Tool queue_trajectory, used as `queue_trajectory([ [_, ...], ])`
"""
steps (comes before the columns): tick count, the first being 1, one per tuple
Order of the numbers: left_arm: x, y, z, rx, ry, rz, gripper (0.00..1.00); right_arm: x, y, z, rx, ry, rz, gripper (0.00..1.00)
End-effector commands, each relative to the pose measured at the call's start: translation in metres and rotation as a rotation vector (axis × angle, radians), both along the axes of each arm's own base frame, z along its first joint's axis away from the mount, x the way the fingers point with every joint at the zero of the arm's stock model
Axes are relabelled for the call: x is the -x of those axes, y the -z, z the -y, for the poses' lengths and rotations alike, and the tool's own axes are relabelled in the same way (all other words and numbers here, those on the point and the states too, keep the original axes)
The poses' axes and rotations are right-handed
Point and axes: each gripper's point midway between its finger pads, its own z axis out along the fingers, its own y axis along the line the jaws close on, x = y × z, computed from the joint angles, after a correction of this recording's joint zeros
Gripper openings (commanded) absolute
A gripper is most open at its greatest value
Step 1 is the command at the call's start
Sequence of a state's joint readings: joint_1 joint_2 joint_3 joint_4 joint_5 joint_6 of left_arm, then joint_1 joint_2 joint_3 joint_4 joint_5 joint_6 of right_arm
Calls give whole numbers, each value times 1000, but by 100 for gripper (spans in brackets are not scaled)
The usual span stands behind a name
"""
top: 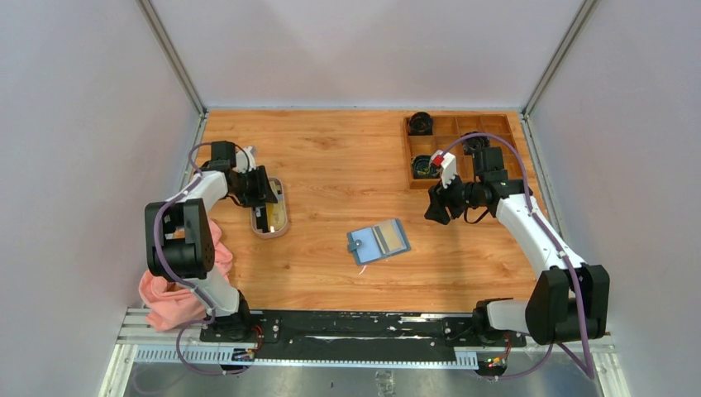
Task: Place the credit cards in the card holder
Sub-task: Pick up the credit card from the storage box.
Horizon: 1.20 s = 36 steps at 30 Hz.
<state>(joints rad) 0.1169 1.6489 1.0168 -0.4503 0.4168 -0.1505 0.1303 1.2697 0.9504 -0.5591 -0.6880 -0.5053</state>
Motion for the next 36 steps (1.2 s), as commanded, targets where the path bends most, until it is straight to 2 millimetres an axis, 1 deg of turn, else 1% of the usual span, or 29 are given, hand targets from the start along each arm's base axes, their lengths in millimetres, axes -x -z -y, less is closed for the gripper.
queue_trajectory([
  [1, -6, -2, -2, 15, 17, 3, 50, 4, -2, -7, -14, -23, -8, 56],
  [4, -6, 0, -1, 21, 20, -2, 49, 4, -2, -7, -15, -23, -9, 56],
  [9, -2, -3, 2, 35, 29, -1, 48, 4, -1, -6, -12, -22, -8, 56],
  [16, 10, -7, 8, 64, 42, -11, 46, 4, -1, -6, -12, -22, -9, 56],
  [21, 14, -9, 11, 82, 47, -11, 43, 4, -1, -6, -11, -22, -9, 56],
  [27, 22, -12, 17, 108, 52, -9, 41, 4, -2, -6, -11, -22, -8, 56],
  [36, 33, -18, 28, 173, 51, -7, 38, 3, -2, -6, -10, -21, -6, 56],
])
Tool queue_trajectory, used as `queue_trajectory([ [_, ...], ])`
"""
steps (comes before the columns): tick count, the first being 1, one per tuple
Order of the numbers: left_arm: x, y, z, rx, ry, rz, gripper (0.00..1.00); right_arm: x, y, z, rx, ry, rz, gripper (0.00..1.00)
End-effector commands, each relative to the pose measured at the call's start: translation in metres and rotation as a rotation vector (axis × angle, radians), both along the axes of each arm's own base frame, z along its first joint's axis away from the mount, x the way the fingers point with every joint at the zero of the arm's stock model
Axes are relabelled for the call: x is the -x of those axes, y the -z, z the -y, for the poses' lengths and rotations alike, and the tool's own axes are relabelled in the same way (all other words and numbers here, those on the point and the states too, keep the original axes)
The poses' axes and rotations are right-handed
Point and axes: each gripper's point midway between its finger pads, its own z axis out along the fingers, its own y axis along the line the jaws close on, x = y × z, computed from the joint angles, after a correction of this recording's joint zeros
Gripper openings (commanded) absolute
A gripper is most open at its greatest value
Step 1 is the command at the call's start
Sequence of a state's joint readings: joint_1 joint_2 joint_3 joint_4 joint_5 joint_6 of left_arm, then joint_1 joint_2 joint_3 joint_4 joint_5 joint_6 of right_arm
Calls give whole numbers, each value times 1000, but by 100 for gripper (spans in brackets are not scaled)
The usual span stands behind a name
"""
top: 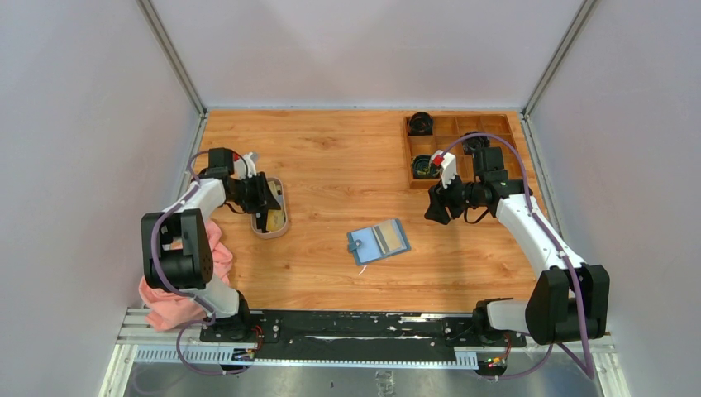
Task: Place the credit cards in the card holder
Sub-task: Pick up the credit card from the storage box.
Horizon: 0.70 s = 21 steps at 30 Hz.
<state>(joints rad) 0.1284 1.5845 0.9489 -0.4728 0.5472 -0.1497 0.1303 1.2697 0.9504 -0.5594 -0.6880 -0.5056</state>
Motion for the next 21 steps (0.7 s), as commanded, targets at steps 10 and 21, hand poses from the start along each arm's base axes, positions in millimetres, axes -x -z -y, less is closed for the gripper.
queue_trajectory([
  [10, 16, -7, -3, -22, -28, -12, 3, 4, -4, -7, -16, -24, -2, 56],
  [21, 13, -57, -14, -107, -51, 182, 0, 7, -9, -10, -35, -37, 3, 56],
])
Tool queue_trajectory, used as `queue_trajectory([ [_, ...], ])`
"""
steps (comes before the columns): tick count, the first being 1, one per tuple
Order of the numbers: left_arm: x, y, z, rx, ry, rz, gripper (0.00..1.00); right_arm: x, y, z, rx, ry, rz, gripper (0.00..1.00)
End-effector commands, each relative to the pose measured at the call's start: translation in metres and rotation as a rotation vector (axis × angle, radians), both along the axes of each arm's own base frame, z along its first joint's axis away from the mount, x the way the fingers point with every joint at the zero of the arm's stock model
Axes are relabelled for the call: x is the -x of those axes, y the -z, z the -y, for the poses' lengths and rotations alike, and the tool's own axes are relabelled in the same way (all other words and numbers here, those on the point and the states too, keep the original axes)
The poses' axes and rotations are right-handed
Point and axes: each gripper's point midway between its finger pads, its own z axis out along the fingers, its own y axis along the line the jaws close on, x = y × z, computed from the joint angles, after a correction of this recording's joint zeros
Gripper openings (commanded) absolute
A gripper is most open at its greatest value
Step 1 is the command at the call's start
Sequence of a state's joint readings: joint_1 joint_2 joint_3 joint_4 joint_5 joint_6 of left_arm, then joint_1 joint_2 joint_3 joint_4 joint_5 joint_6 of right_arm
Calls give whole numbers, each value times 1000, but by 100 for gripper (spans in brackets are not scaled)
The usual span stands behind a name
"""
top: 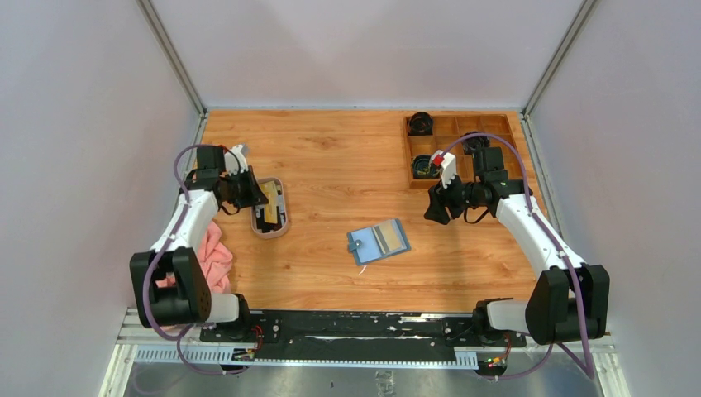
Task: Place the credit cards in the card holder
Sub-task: Pick up the credit card from the storage box.
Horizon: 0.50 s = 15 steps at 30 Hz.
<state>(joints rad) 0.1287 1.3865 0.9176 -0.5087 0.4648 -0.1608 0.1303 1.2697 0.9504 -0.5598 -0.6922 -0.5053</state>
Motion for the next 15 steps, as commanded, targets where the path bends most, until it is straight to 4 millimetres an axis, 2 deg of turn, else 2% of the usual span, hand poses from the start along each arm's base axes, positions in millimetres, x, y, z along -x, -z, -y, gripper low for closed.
queue_trajectory([
  [1, 5, -24, -1, -24, 4, 88, 0, 8, -9, -10, -37, -39, 5, 56],
  [6, 13, -56, 12, 35, 35, 204, 0, 13, -16, -15, -70, -71, 23, 56],
  [15, 40, -116, 58, 298, 120, 437, 0, 28, -30, -29, -159, -148, 41, 56],
])
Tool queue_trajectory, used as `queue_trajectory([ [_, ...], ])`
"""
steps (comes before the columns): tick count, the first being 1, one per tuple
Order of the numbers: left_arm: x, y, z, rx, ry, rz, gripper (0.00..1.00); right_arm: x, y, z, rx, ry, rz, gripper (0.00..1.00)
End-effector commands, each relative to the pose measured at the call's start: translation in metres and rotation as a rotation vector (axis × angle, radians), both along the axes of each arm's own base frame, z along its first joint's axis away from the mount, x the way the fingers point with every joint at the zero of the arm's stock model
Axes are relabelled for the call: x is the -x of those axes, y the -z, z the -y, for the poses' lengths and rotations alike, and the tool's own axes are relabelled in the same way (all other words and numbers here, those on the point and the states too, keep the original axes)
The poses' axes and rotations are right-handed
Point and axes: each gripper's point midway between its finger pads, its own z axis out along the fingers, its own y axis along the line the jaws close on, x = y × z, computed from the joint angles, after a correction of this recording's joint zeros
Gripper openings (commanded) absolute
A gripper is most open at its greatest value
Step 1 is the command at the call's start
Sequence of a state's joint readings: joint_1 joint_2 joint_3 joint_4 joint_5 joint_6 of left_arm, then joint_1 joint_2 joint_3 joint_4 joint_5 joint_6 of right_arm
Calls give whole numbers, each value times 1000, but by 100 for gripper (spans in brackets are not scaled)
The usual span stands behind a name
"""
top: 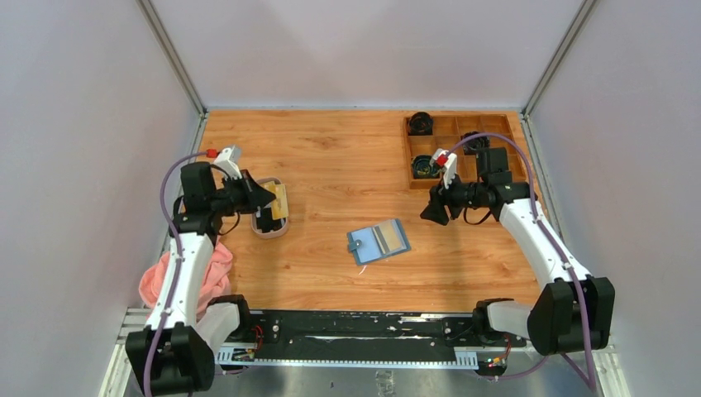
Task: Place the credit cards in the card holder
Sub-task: Pick up the credit card from the storage box.
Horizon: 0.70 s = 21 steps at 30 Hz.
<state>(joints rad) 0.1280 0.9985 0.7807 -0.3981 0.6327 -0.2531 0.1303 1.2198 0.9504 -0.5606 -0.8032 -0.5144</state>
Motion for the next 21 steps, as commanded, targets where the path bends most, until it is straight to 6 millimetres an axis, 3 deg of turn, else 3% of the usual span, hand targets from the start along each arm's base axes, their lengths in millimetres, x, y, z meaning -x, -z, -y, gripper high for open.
queue_trajectory([
  [1, 15, -40, 33, 196, 89, 121, 0, 20, -10, -16, -81, -91, -3, 56],
  [5, 35, -56, 67, 289, 173, 191, 0, 30, -15, -25, -144, -141, -15, 56],
  [10, 62, -51, 113, 284, 242, 210, 0, 49, -20, -39, -236, -250, -20, 55],
  [12, 68, -58, 129, 319, 266, 250, 0, 59, -23, -45, -276, -304, -14, 56],
  [21, 85, -47, 172, 413, 284, 285, 0, 85, -16, -68, -340, -444, -74, 56],
])
